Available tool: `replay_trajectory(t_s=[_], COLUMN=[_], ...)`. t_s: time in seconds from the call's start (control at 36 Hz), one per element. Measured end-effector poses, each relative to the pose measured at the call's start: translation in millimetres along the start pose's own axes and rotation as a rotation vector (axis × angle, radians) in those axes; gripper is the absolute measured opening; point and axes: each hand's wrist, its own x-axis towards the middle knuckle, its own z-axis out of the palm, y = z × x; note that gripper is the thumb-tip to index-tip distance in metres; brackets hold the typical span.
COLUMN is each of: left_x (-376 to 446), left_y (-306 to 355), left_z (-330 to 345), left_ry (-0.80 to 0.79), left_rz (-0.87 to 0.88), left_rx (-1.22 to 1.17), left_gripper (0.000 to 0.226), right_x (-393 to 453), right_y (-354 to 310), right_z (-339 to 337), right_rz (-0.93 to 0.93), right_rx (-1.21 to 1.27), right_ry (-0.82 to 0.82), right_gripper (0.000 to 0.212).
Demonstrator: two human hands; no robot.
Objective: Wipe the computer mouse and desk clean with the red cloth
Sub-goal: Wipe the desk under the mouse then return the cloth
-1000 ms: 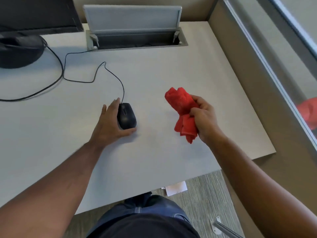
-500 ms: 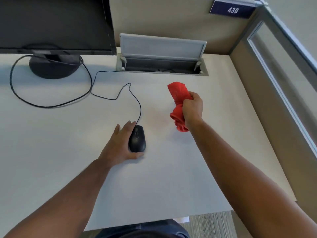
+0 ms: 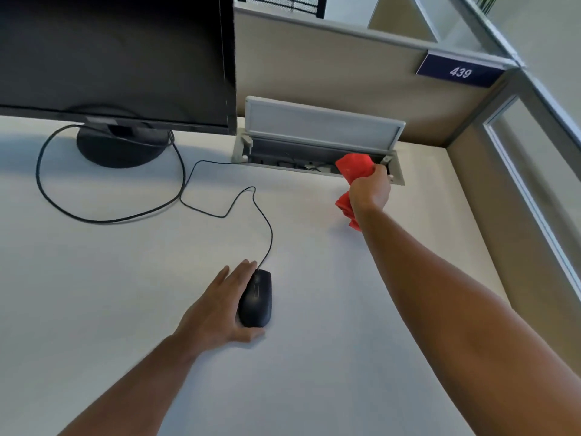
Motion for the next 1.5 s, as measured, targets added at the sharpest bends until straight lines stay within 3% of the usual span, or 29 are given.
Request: replay_trajectory(t_s=[0.11, 0.28, 0.53, 0.83, 1.08, 1.31, 1.39, 1.5], left_x=[0, 0, 2, 2, 5, 1, -2, -10], left_y=[0, 1, -2, 0, -2, 4, 3, -2], left_z=[0, 0, 3, 1, 3, -4, -8, -6], left_ry=[0.003, 0.010, 0.031, 0.003, 0.015, 0.001, -0.003, 0.149], left_rz=[-0.001, 0.002, 0.047, 0.019, 0.096, 0.192, 0.182, 0.132], left_rx=[0.015, 0.014, 0.021, 0.041, 0.100, 0.053, 0.055, 0.109], left_gripper=[0.140, 0.138, 0.137, 0.137, 0.135, 0.141, 0.123, 0.079], right_x=[11, 7, -6, -7, -58, -137, -163, -186], right_y=[-2, 10, 49, 42, 67, 96, 108, 121], right_z=[22, 51, 56, 55, 40, 34, 31, 24], right_rz=[-0.037, -0.091, -0.290, -0.269, -0.490, -0.611, -0.597, -0.573], right_rx=[-0.063, -0.472, -0.819, -0.826, -0.706, -0.656, -0.637, -0.613], right_ry=[-0.076, -0.451, -0.439, -0.459, -0.276, -0.326, -0.354, -0.383], right_gripper=[0.046, 0.076, 0.081, 0.093, 0.076, 0.070, 0.068, 0.066])
